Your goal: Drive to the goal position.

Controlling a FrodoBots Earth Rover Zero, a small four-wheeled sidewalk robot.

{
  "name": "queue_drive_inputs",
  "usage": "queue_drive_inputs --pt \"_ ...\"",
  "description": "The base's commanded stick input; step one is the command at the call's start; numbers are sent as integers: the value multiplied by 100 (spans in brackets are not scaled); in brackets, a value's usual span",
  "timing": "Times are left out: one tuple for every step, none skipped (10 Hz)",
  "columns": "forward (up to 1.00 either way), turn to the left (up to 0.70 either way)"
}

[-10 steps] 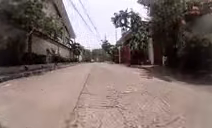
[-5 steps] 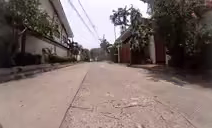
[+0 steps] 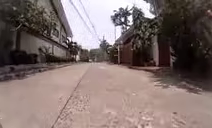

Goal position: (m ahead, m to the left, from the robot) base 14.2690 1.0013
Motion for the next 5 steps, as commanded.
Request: queue_drive_inputs --pt "100 3" --pt "100 3" --pt "100 3" --pt "100 16" --pt "100 43"
